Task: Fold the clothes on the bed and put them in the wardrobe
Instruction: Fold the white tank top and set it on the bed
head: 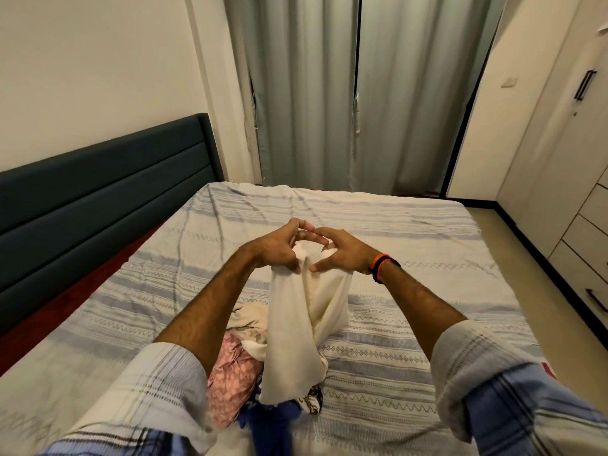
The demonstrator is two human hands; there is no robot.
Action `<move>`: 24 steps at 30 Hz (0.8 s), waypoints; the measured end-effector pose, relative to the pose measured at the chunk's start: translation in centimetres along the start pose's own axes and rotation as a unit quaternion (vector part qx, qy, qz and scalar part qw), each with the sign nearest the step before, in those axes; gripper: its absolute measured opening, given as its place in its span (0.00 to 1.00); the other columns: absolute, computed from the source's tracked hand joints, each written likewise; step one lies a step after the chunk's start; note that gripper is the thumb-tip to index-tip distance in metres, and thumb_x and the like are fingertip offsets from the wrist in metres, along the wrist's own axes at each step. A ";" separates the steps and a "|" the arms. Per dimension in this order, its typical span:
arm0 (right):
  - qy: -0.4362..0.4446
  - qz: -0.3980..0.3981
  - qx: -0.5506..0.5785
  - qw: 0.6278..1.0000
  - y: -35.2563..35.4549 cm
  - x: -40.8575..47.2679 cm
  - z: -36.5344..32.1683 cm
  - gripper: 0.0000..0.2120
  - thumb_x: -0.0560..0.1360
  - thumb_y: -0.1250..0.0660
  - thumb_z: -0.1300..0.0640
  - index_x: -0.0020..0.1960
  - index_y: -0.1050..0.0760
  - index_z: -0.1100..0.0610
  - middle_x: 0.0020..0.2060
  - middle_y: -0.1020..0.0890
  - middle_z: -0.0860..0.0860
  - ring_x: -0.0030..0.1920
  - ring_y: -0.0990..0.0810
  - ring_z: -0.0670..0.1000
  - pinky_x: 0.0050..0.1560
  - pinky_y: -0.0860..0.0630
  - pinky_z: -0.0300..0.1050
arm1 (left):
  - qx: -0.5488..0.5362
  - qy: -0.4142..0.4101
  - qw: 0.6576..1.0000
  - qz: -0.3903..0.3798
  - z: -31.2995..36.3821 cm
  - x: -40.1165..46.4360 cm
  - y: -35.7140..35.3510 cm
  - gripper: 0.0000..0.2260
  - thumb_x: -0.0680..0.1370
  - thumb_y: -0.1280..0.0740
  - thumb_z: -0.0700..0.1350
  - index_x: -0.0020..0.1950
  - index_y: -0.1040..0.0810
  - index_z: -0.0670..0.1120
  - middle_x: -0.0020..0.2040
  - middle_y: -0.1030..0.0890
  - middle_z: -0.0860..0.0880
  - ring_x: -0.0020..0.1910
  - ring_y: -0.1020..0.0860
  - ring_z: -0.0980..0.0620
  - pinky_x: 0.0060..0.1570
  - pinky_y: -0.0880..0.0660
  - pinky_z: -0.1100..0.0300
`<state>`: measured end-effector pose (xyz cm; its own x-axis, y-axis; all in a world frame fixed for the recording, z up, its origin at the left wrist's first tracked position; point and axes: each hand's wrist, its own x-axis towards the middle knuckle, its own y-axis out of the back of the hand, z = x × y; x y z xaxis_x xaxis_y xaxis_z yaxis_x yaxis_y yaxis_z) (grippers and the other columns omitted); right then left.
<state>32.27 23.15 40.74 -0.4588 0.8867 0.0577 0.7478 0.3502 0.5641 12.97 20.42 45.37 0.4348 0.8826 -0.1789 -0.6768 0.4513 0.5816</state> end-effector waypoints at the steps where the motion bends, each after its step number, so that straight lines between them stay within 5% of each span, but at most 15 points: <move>1: 0.000 -0.016 0.050 0.999 0.0 -0.3 -0.2 0.31 0.66 0.20 0.61 0.66 0.26 0.55 0.57 0.18 0.55 0.55 0.19 0.54 0.58 0.21 0.51 | -0.003 -0.001 1.000 -0.004 0.1 -0.2 0.1 0.35 0.69 0.31 0.23 0.68 0.41 0.46 0.57 0.25 0.58 0.61 0.28 0.52 0.56 0.26 0.59; 4: -0.029 -0.083 0.176 0.980 -0.1 -0.5 -0.3 0.28 0.69 0.24 0.69 0.66 0.27 0.59 0.58 0.19 0.61 0.55 0.18 0.57 0.59 0.21 0.54 | -0.014 -0.008 1.000 -0.011 0.2 -0.7 0.2 0.37 0.68 0.30 0.22 0.68 0.41 0.45 0.60 0.25 0.56 0.58 0.26 0.53 0.52 0.24 0.63; 7: -0.058 -0.131 0.162 0.976 -0.4 -0.3 -0.2 0.23 0.70 0.25 0.66 0.64 0.24 0.61 0.57 0.18 0.60 0.55 0.18 0.56 0.62 0.23 0.51 | -0.056 -0.014 0.998 0.008 -0.3 -0.8 0.1 0.36 0.66 0.28 0.22 0.65 0.40 0.44 0.57 0.22 0.54 0.52 0.21 0.57 0.45 0.20 0.62; 13: -0.072 -0.038 0.116 0.990 -0.3 -0.3 -0.1 0.08 0.71 0.24 0.62 0.49 0.17 0.63 0.43 0.17 0.56 0.46 0.21 0.50 0.55 0.25 0.46 | 0.014 0.064 0.996 0.059 -1.1 -1.1 0.7 0.35 0.62 0.18 0.35 0.64 0.31 0.46 0.54 0.22 0.51 0.50 0.23 0.54 0.44 0.20 0.58; 16: -0.083 -0.031 0.079 0.993 0.5 -0.4 0.2 0.05 0.71 0.24 0.62 0.46 0.16 0.59 0.42 0.17 0.52 0.45 0.22 0.48 0.54 0.26 0.44 | 0.028 0.113 0.991 0.063 -2.0 -1.3 1.3 0.23 0.63 0.18 0.40 0.55 0.20 0.42 0.49 0.20 0.46 0.45 0.22 0.50 0.43 0.21 0.56; 19: -0.085 -0.021 0.077 0.993 1.1 -0.8 0.5 0.04 0.72 0.25 0.62 0.47 0.17 0.59 0.42 0.17 0.52 0.43 0.20 0.49 0.50 0.23 0.41 | -0.089 0.127 0.985 0.078 -3.0 -1.5 1.2 0.06 0.69 0.22 0.40 0.40 0.17 0.41 0.38 0.22 0.45 0.33 0.29 0.51 0.32 0.30 0.61; 21: -0.092 -0.015 0.085 0.992 1.2 -1.0 0.6 0.05 0.73 0.26 0.61 0.48 0.17 0.60 0.43 0.17 0.53 0.42 0.19 0.50 0.45 0.21 0.40 | -0.119 0.109 0.984 0.081 -3.8 -1.3 1.0 0.06 0.72 0.24 0.41 0.37 0.18 0.44 0.38 0.23 0.45 0.34 0.30 0.50 0.34 0.31 0.60; 24: -0.097 0.004 0.092 0.991 1.0 -1.1 0.6 0.07 0.73 0.25 0.60 0.49 0.17 0.61 0.45 0.16 0.54 0.43 0.18 0.51 0.45 0.19 0.41 | -0.141 0.072 0.984 0.086 -4.3 -0.7 -0.1 0.05 0.77 0.28 0.43 0.49 0.17 0.42 0.49 0.18 0.43 0.47 0.23 0.46 0.50 0.25 0.55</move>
<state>33.79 22.69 40.77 -0.3652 0.9246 -0.1081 0.8338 0.3765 0.4038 10.22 20.33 42.06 0.2240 0.9494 -0.2200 -0.8799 0.2941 0.3732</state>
